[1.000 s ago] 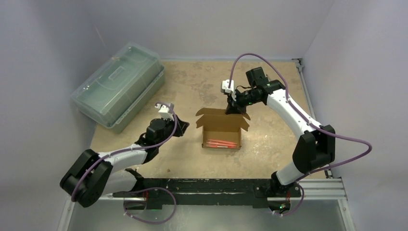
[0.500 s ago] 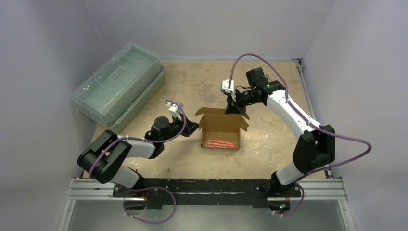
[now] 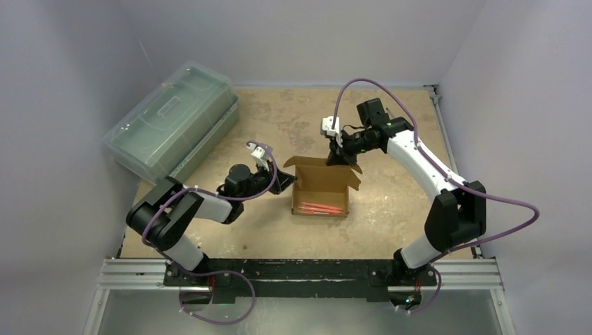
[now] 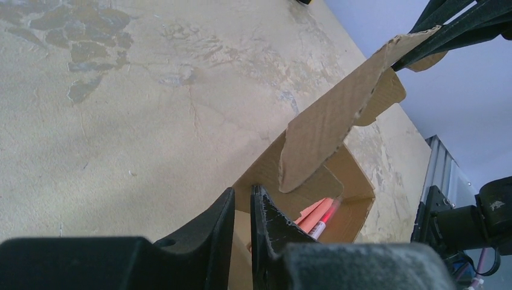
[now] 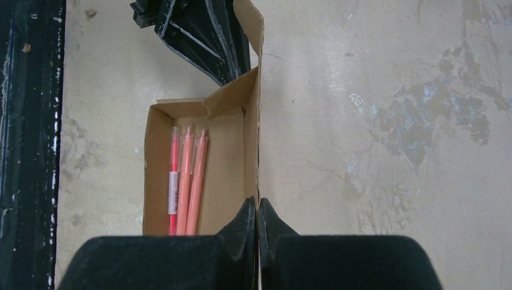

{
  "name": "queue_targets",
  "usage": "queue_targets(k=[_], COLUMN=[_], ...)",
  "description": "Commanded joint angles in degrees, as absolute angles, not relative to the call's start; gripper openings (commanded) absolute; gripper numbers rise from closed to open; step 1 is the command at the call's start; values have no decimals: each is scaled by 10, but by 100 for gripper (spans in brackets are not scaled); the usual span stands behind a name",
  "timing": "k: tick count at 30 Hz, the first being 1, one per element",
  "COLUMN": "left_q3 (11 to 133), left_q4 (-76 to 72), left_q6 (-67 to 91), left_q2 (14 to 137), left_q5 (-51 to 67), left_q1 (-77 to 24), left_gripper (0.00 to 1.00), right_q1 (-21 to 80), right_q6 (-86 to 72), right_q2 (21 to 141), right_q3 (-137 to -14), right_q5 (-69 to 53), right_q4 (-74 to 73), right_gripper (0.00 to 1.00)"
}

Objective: Fold the paper box
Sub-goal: Close the paper box at the center of the board.

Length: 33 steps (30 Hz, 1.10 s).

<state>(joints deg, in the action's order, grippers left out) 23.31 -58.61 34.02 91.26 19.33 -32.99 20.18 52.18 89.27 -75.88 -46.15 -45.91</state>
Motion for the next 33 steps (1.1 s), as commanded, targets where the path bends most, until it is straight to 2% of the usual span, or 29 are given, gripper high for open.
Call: queue_targets(k=[1, 15, 21, 33], left_q3=[248, 170, 180, 184], left_q4=[-650, -981, -1019, -1019], left_q6=[311, 184, 186, 168], left_q2=[928, 1019, 1054, 1040], left_q5=[216, 288, 317, 336], left_q1=[-326, -325, -325, -325], left_gripper=[16, 20, 22, 22], right_q1=[203, 204, 205, 206], right_q6=[540, 628, 651, 648], right_q2=[884, 884, 891, 895], right_q3=[-753, -768, -772, -778], right_q5=[-479, -509, -520, -515], right_q4=[-488, -558, -576, -575], right_gripper=[0, 0, 0, 0])
